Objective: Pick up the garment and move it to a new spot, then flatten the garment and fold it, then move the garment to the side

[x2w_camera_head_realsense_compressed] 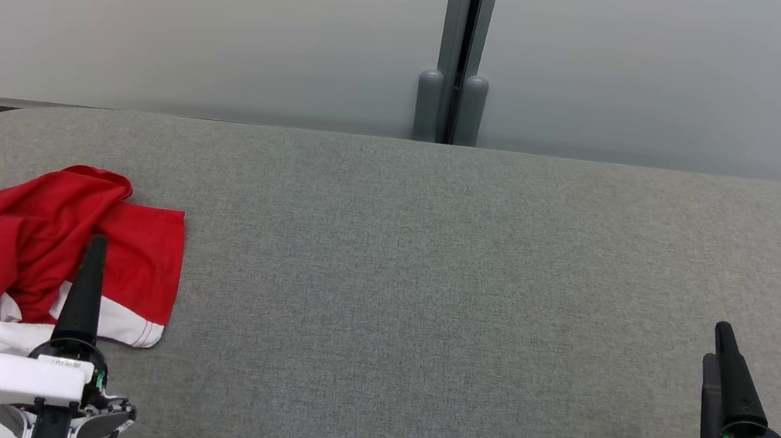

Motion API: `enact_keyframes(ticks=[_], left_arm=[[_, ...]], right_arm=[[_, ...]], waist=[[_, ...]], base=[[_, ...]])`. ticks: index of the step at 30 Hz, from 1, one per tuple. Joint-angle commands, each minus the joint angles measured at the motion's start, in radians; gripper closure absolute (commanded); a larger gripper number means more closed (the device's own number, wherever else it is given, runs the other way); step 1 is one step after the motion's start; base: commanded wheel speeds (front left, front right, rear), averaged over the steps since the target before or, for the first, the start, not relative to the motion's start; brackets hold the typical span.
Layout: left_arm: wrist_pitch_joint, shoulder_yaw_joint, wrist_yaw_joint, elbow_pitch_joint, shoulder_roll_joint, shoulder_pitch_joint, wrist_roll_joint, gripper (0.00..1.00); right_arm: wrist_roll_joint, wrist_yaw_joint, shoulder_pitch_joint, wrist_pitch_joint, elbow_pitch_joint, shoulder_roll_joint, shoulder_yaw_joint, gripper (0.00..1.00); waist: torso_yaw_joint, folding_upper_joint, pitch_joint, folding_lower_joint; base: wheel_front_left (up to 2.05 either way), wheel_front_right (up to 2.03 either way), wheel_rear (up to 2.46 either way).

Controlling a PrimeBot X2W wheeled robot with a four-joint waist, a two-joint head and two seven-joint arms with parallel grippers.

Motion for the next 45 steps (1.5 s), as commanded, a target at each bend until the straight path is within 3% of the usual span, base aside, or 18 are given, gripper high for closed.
enact_keyframes(ticks=[1, 11, 21, 33, 45], left_arm=[[-0.008, -0.002, -0.003, -0.023, 0.009, -0.029, 0.037, 0.0], [-0.044, -0.006, -0.003, -0.04, 0.01, -0.018, 0.252, 0.0], [-0.077, -0.021, 0.03, -0.052, 0.011, -0.01, 0.465, 0.0], [-0.113, -0.046, 0.051, -0.053, 0.012, -0.004, 0.661, 0.0], [-0.145, -0.059, 0.081, -0.035, 0.013, -0.007, 0.854, 0.0]], right_arm=[[-0.028, 0.001, -0.028, -0.01, -0.022, -0.01, 0.003, 0.0], [-0.262, 0.002, -0.036, -0.047, -0.029, -0.019, 0.033, 0.0], [-0.509, 0.002, -0.036, -0.079, -0.002, -0.037, 0.07, 0.0], [-0.713, 0.002, -0.055, -0.115, 0.057, -0.062, 0.143, 0.0], [-0.909, 0.002, -0.063, -0.147, 0.048, -0.047, 0.13, 0.0]], waist=[[0.0, -0.0001, 0.0, 0.0], [-0.001, -0.0001, -0.001, 0.0], [0.003, -0.0001, -0.003, 0.0], [0.003, -0.0001, -0.002, 0.0], [0.002, -0.0001, -0.004, 0.0]], base=[[0.0, 0.0, 0.0], [0.0, 0.0, 0.0], [0.0, 0.0, 0.0], [0.0, 0.0, 0.0], [0.0, 0.0, 0.0]])
